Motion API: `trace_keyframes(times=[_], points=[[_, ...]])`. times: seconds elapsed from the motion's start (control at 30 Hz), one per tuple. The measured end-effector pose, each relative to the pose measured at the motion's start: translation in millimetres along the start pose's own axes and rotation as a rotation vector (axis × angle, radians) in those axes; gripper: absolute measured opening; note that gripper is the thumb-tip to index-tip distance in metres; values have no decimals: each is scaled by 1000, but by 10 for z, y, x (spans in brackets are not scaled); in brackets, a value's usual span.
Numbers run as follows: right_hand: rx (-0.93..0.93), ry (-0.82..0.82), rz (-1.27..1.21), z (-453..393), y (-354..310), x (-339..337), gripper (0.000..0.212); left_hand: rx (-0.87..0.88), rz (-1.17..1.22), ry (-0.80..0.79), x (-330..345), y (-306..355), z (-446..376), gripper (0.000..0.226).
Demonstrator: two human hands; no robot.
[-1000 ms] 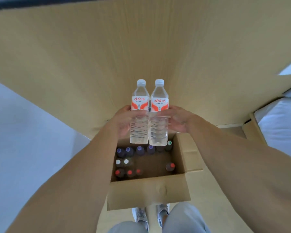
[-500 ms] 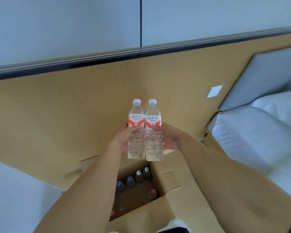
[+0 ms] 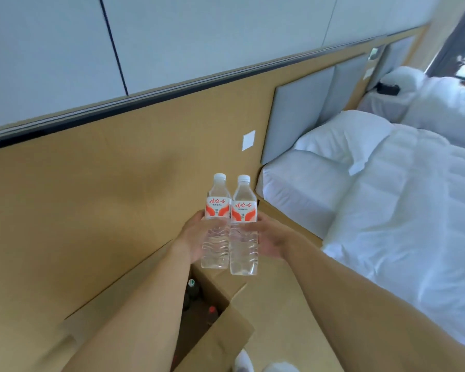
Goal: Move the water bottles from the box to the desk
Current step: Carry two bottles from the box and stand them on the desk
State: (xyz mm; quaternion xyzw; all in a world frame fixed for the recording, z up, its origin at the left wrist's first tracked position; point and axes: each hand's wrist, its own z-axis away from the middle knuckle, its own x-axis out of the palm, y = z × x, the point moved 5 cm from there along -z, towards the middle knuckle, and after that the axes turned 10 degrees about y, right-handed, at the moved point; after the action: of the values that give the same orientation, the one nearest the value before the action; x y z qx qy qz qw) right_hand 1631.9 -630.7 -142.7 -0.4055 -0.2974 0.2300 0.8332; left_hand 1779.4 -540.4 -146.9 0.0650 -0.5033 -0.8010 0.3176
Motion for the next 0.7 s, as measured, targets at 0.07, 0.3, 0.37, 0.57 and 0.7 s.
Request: trace_keyframes(times=[0.07,0.3,0.37,0.57,0.7], points=[[-47,54,-47,244,8,-278,64,-9,-39,-65,305,-70,1,67],[-174,390,-221,1400,179,-1388,71,-10,-275,-331,1773,-364,407,36],[-190,481,-254,1724,281,-1711,73,-16,-328,-387,2156,-522,488,44],[-220,680,-353,2949,691,-2642,47,-75,-385,-523,3454,-1192,1002,59],[-239,802,-363,3859,1023,-3290,52,-146,-410,-637,4341,-1744,1481,59]])
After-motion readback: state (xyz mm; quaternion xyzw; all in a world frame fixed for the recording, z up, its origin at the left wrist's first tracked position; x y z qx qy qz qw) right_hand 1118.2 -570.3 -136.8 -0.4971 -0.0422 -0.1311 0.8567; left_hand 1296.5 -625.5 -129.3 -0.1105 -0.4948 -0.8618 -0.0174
